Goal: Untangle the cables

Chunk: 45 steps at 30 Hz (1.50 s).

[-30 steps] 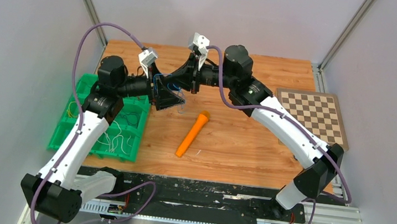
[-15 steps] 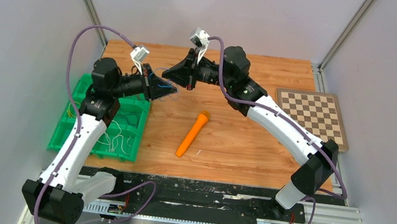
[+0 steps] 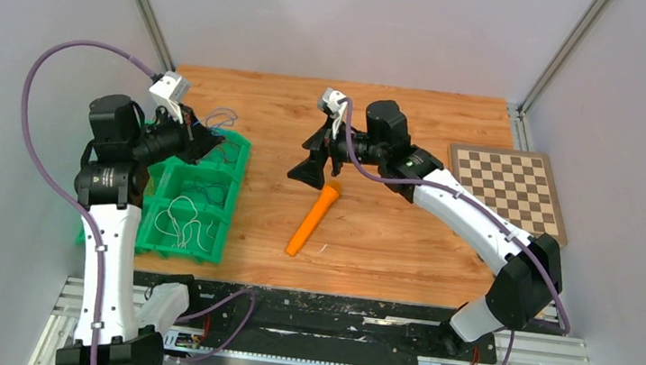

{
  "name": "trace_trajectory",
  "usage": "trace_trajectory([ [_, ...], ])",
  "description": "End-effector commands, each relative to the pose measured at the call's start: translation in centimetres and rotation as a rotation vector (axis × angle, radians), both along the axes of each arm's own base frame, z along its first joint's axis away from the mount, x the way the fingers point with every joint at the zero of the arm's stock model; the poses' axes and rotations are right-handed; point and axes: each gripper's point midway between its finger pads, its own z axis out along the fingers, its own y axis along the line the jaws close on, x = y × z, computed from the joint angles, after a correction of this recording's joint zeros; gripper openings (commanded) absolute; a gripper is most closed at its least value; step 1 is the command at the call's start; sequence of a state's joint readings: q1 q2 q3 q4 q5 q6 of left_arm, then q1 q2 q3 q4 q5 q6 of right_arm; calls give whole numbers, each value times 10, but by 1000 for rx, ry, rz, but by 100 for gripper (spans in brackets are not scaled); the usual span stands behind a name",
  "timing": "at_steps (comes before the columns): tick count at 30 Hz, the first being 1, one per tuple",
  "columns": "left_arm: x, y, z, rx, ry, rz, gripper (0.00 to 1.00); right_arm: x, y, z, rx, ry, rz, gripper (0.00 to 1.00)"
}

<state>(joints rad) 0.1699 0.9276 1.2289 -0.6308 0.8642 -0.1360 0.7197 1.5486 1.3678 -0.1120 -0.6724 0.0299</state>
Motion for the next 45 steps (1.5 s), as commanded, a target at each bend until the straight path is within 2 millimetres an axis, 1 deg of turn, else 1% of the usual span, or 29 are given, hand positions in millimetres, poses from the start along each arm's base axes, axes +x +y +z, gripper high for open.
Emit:
trace_trajectory([
  [1, -20, 72, -62, 411, 204, 207, 0, -4, -17, 35, 17, -162, 15, 96],
  [2, -28, 88, -78, 493, 277, 223, 0, 0, -21, 34, 7, -164, 5, 98],
  [3, -33, 111, -90, 585, 342, 296, 0, 3, -25, 31, -3, -162, -3, 100],
  [5, -50, 148, -113, 721, 473, 352, 0, 7, -31, 25, -24, -150, -13, 100],
  [7, -65, 181, -129, 802, 569, 397, 0, 9, -37, 19, -39, -136, -20, 100],
  [8, -72, 202, -133, 818, 611, 437, 0, 10, -39, 16, -47, -131, -22, 100],
  [9, -76, 213, -137, 830, 638, 456, 0, 10, -41, 13, -56, -122, -22, 100],
  [10, -82, 231, -142, 841, 679, 479, 0, 10, -42, 11, -63, -118, -23, 100],
  [11, -86, 241, -150, 851, 721, 482, 0, 10, -43, 9, -69, -113, -23, 100],
  [13, -95, 270, -157, 881, 758, 543, 0, 10, -44, 6, -81, -105, -22, 100],
  [15, -103, 289, -168, 925, 781, 554, 0, 9, -45, 5, -88, -102, -21, 100],
  [17, -108, 303, -176, 969, 791, 542, 0, 9, -45, 5, -97, -97, -15, 100],
  [21, -106, 324, -192, 1079, 758, 476, 0, 6, -45, 3, -107, -77, 3, 100],
  [22, -109, 328, -196, 1102, 778, 469, 2, 6, -44, 0, -114, -67, 4, 100],
  [23, -106, 334, -198, 1131, 770, 456, 3, 7, -44, 0, -117, -64, 4, 100],
  [26, -103, 342, -203, 1152, 775, 435, 5, 7, -44, -2, -128, -57, 2, 100],
  [27, -101, 344, -207, 1148, 782, 415, 9, 7, -45, -2, -130, -57, 2, 100],
  [28, -98, 346, -206, 1148, 779, 414, 12, 7, -45, -3, -135, -55, 2, 100],
  [29, -97, 346, -210, 1138, 792, 394, 24, 8, -45, -5, -141, -54, 0, 100],
  [30, -93, 349, -204, 1137, 782, 397, 32, 9, -46, -5, -146, -56, -3, 100],
  [31, -94, 347, -206, 1115, 798, 384, 46, 10, -46, -5, -151, -58, -7, 100],
  [32, -89, 350, -197, 1115, 781, 395, 52, 10, -47, -6, -157, -61, -11, 100],
  [33, -89, 344, -196, 1087, 783, 376, 61, 12, -48, -7, -164, -63, -17, 100],
  [34, -83, 343, -189, 1078, 749, 377, 64, 12, -49, -8, -168, -68, -21, 100],
  [35, -82, 339, -186, 1071, 742, 368, 69, 13, -49, -8, -171, -71, -24, 100],
  [38, -76, 331, -172, 1084, 690, 360, 73, 14, -51, -9, -177, -78, -29, 100],
  [41, -72, 317, -167, 1072, 664, 324, 74, 17, -53, -13, -186, -77, -41, 100],
  [43, -69, 302, -162, 1034, 637, 284, 73, 19, -55, -14, -188, -74, -48, 100],
  [45, -60, 272, -155, 920, 551, 208, 74, 20, -58, -16, -192, -70, -55, 100],
])
